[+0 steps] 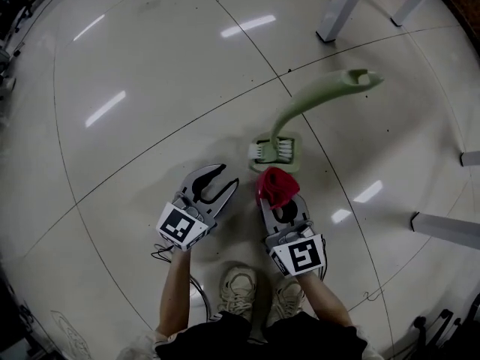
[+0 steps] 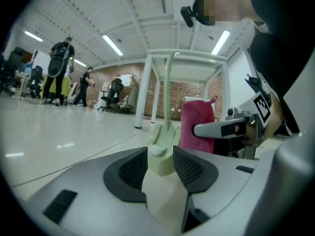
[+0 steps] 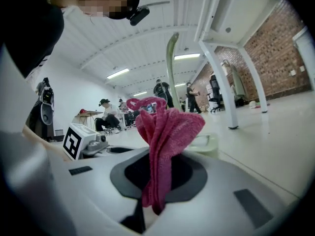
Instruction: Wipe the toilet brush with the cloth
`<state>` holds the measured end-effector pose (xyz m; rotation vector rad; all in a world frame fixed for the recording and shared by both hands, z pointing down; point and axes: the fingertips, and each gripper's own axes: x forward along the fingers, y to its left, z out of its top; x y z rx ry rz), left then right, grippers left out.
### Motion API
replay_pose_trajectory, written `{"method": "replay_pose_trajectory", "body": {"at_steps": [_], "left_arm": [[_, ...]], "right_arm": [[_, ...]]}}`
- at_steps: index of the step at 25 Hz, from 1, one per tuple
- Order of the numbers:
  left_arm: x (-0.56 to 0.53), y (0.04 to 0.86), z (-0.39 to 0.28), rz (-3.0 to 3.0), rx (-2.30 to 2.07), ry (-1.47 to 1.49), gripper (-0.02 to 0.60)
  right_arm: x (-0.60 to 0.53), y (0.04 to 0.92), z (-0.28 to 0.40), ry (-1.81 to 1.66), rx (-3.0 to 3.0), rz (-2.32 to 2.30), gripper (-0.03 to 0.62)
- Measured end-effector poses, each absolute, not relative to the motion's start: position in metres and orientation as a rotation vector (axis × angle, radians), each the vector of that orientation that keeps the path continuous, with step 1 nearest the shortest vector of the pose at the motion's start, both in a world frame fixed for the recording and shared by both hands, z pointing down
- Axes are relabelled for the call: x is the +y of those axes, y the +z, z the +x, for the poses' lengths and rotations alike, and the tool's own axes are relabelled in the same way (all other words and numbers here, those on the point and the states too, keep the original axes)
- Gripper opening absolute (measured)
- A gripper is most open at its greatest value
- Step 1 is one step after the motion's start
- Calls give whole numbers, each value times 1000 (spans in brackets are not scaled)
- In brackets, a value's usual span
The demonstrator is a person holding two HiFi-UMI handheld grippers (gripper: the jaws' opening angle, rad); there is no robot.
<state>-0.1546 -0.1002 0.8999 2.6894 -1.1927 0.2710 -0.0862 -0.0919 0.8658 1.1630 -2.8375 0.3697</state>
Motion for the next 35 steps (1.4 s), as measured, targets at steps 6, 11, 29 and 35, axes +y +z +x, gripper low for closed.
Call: {"method": "replay_pose_trajectory", "body": {"at_steps": [6, 11, 29, 35], "left_arm": [[-116, 887, -82, 2845, -965, 264, 141], [-127, 894, -59, 2887, -906, 359, 141], [-111, 894, -12, 2861, -787, 346, 129], [-106, 876, -22, 2814, -853, 213, 129]], "right_arm": [[-96, 879, -17, 360, -2667, 1379, 31], [-115, 886, -3, 363, -2631, 1409, 31], [-167, 887, 22, 278, -2601, 1476, 31], [-172, 886, 23, 271, -2590, 1488, 31]]}}
